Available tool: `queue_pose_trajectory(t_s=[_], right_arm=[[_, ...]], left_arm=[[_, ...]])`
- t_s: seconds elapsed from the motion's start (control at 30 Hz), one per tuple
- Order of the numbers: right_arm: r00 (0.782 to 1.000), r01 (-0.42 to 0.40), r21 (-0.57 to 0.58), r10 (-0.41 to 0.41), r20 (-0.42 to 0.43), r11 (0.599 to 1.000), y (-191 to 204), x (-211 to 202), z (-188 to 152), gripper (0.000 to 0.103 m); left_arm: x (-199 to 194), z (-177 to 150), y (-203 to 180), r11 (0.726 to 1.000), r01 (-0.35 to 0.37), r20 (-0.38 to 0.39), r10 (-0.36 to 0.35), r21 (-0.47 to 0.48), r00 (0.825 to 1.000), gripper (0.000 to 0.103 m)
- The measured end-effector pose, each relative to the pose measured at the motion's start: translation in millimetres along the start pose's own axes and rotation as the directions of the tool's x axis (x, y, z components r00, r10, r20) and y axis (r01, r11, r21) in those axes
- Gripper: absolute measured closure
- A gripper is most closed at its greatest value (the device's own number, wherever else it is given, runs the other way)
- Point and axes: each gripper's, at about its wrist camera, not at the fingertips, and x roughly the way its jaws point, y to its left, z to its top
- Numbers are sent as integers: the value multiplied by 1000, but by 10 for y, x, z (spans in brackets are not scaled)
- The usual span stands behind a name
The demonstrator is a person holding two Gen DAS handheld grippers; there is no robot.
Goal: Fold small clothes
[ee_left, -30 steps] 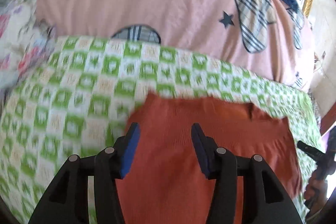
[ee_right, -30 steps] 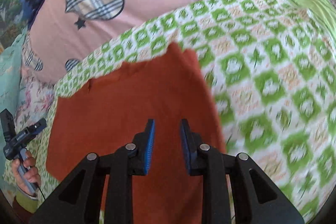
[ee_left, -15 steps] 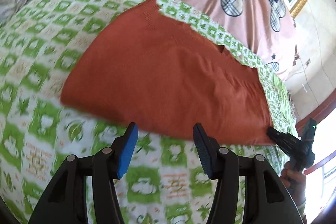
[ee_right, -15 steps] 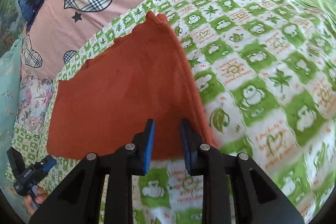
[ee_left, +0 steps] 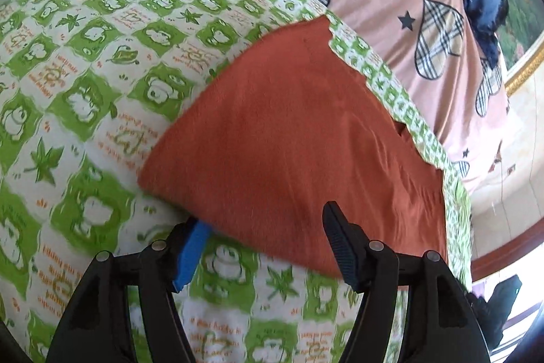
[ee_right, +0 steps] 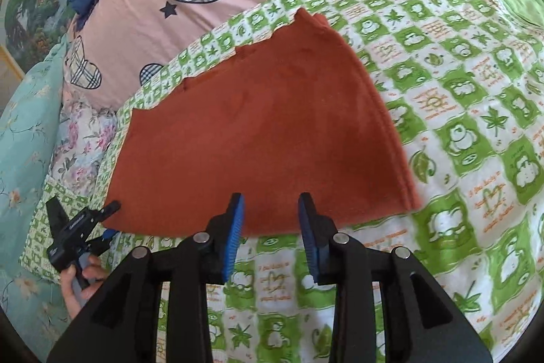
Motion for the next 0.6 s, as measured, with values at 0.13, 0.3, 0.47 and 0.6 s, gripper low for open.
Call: queue_pose_trajectory(t_s=[0.13,0.3,0.47,0.6], right_arm=[[1000,-24,0,24,-5,1000,16,15,26,68],[998,-59,25,60,-13,998,-68,38,129,68],[994,-104,59,105,-15,993,-179,19,291,68],[987,-151,91,155,-49,984,-264,78,449,67]], left_arm=[[114,146,13,1000,-13,31,14,-22,999,36],[179,275,-96,1000,-19,49,19,-2,999,83],[-46,267,-625,989,-12,106,-4,150,994,90],[-145,89,-1303,947,28,108,-66,321,992,91]])
